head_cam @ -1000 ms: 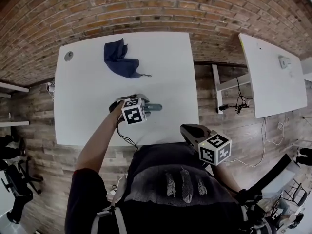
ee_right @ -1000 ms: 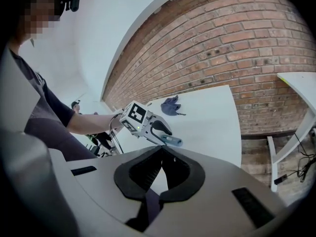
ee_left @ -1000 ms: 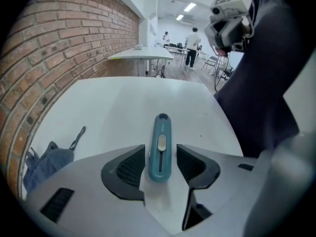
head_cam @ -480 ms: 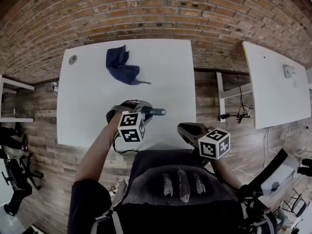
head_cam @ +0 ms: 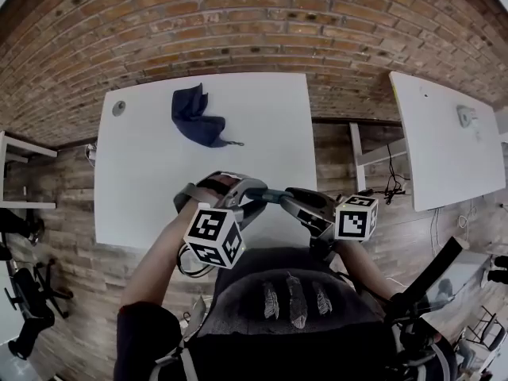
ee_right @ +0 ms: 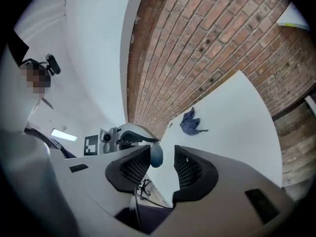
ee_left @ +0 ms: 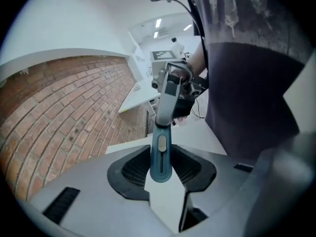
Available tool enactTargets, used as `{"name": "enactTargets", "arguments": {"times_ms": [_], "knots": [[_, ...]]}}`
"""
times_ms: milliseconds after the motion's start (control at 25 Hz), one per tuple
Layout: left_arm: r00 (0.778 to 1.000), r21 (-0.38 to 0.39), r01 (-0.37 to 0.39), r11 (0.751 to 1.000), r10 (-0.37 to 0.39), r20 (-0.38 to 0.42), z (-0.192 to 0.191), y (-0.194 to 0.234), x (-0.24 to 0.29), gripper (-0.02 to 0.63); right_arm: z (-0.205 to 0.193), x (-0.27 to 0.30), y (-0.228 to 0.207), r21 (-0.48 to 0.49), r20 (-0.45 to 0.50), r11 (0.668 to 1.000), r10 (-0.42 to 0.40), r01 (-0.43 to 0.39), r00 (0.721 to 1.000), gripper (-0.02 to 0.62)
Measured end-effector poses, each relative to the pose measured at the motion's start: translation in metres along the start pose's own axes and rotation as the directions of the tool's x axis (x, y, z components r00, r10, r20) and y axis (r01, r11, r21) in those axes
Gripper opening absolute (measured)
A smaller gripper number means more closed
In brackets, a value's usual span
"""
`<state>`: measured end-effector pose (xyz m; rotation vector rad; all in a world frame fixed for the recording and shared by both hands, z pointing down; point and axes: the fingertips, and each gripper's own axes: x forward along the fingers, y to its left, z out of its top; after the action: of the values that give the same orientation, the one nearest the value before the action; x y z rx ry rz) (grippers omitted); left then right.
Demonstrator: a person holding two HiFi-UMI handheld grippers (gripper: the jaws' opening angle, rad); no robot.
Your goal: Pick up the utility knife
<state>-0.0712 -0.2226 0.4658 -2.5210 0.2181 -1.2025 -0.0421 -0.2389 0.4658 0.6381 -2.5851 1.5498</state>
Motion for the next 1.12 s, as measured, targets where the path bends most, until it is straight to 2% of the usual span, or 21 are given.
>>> {"name": "enactTargets", "arguments": {"times_ms": [80,120,200,280,360,400,440,480,520,560,640,720,800,840,1040,1120], "knots": [[1.0,0.017,-0.009,1.0,0.008,0.003,0.004,0.0,-0.002,0.13,0.001,0.0,0.004,-0.011,0.008,1.0,0.011,-0.011,1.0,0.129],[1.0,0.025,-0.014,1.0,0.014,0.002,0.004,0.0,-0.002,0.13,0.002,0.0,0.007,-0.02,0.01,1.0,0.02,-0.02,1.0,0.087],[1.0,0.016,-0.022,1.0,0.021,0.008,0.003,0.001,0.0,0.13,0.004,0.001,0.011,-0.045,0.01,0.999,0.024,-0.024,1.0,0.072],[0.998,-0.056,-0.027,0.998,0.03,0.053,0.003,0.004,0.001,0.132,0.007,0.0,0.014,-0.061,0.029,0.998,0.016,-0.014,0.999,0.067],[0.986,-0.218,-0.028,0.975,0.063,0.156,0.005,0.011,-0.006,0.143,0.013,-0.003,0.016,-0.058,0.065,0.998,0.006,-0.002,0.998,0.066],[0.97,-0.319,-0.019,0.948,0.095,0.223,0.005,0.016,-0.014,0.152,0.015,-0.004,0.016,-0.053,0.084,0.999,0.0,0.004,0.996,0.066],[0.947,-0.421,0.005,0.907,0.131,0.293,0.004,0.022,-0.023,0.183,0.018,-0.006,0.016,-0.048,0.103,0.999,-0.002,0.007,0.995,0.066],[0.918,-0.516,0.047,0.855,0.166,0.36,0.002,0.027,-0.032,0.258,0.022,-0.008,0.017,-0.041,0.123,0.999,0.004,0.001,0.992,0.066],[0.885,-0.595,0.104,0.797,0.199,0.421,0.001,0.032,-0.041,0.296,0.026,-0.011,0.019,-0.033,0.146,0.999,0.019,-0.014,0.989,0.066],[0.849,-0.653,0.165,0.739,0.231,0.476,0.0,0.037,-0.048,0.305,0.03,-0.014,0.021,-0.025,0.17,0.999,0.04,-0.036,0.985,0.066],[0.776,-0.719,0.276,0.637,0.294,0.558,0.003,0.044,-0.057,0.316,0.037,-0.017,0.029,-0.029,0.205,0.997,0.078,-0.073,0.976,0.066],[0.714,-0.742,0.357,0.567,0.346,0.608,0.012,0.05,-0.059,0.316,0.039,-0.016,0.038,-0.068,0.211,0.994,0.095,-0.082,0.973,0.066],[0.675,-0.753,0.389,0.531,0.393,0.625,0.02,0.055,-0.059,0.316,0.041,-0.013,0.046,-0.111,0.21,0.99,0.104,-0.082,0.972,0.066],[0.666,-0.76,0.385,0.523,0.412,0.621,0.022,0.057,-0.059,0.316,0.042,-0.012,0.05,-0.123,0.213,0.989,0.111,-0.086,0.971,0.066],[0.657,-0.784,0.367,0.5,0.457,0.599,0.018,0.062,-0.057,0.314,0.043,-0.01,0.062,-0.171,0.214,0.98,0.134,-0.098,0.968,0.066],[0.663,-0.789,0.357,0.5,0.46,0.591,0.016,0.062,-0.056,0.276,0.044,-0.012,0.064,-0.171,0.224,0.98,0.14,-0.103,0.964,0.066]]}}
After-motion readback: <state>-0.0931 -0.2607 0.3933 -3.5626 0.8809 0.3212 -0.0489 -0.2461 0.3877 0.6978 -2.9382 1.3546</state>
